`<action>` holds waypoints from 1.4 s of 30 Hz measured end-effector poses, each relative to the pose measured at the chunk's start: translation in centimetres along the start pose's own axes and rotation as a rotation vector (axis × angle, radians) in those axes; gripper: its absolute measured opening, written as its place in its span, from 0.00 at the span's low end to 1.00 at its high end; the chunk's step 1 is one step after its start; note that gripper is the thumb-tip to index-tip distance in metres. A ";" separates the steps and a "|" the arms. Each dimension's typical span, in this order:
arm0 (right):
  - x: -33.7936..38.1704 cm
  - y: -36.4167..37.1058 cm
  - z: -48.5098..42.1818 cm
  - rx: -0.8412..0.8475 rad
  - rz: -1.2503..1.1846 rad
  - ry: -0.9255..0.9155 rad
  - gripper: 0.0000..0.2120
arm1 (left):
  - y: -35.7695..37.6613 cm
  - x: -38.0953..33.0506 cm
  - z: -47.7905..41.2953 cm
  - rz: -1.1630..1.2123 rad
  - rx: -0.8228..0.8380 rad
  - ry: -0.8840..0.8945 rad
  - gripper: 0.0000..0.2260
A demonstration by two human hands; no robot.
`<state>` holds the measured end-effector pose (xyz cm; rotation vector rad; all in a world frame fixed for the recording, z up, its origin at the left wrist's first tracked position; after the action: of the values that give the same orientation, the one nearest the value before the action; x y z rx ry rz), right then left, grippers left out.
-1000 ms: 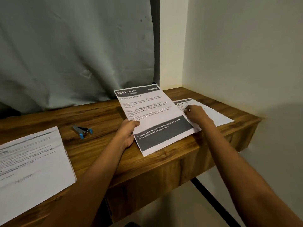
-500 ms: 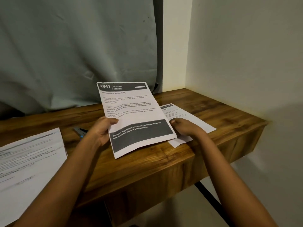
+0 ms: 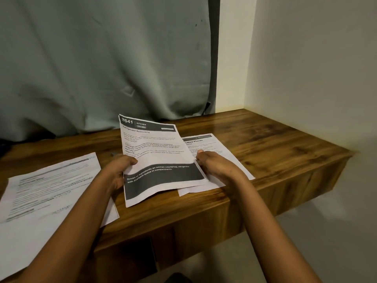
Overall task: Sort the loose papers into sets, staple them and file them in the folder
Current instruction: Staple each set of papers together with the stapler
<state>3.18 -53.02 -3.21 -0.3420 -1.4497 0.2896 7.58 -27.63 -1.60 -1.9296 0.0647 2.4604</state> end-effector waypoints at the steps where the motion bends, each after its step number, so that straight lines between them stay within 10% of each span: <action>1: 0.2 -0.1 0.2 -0.027 -0.043 -0.002 0.25 | -0.3 0.1 0.1 -0.014 -0.017 0.006 0.12; 7: -0.1 -2.4 0.8 -0.231 -0.313 0.006 0.17 | 1.1 0.5 0.5 -0.026 0.039 0.009 0.16; 17: -1.5 -7.3 1.9 -0.695 0.142 0.030 0.08 | 6.7 -0.7 -0.2 -0.418 0.078 0.322 0.16; 24: -2.7 -8.1 1.6 -0.692 0.541 0.093 0.12 | 8.3 -0.3 -0.7 -0.675 0.065 0.407 0.22; 42: -0.7 -4.0 3.4 -0.632 0.304 -0.048 0.08 | 5.9 0.9 2.7 -0.802 0.146 0.354 0.24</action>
<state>-0.31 -56.80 -1.91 -1.0788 -1.5117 0.0725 4.56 -33.46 -1.73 -1.8099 -0.4240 1.5549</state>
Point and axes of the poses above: each hand's wrist, its own z-axis away from the middle knuckle, its own y-axis out of the palm, x = y × z, the point moved 7 cm from there along -z, towards the middle knuckle, and after that the axes turned 2 degrees about x, right-handed, at the moved point
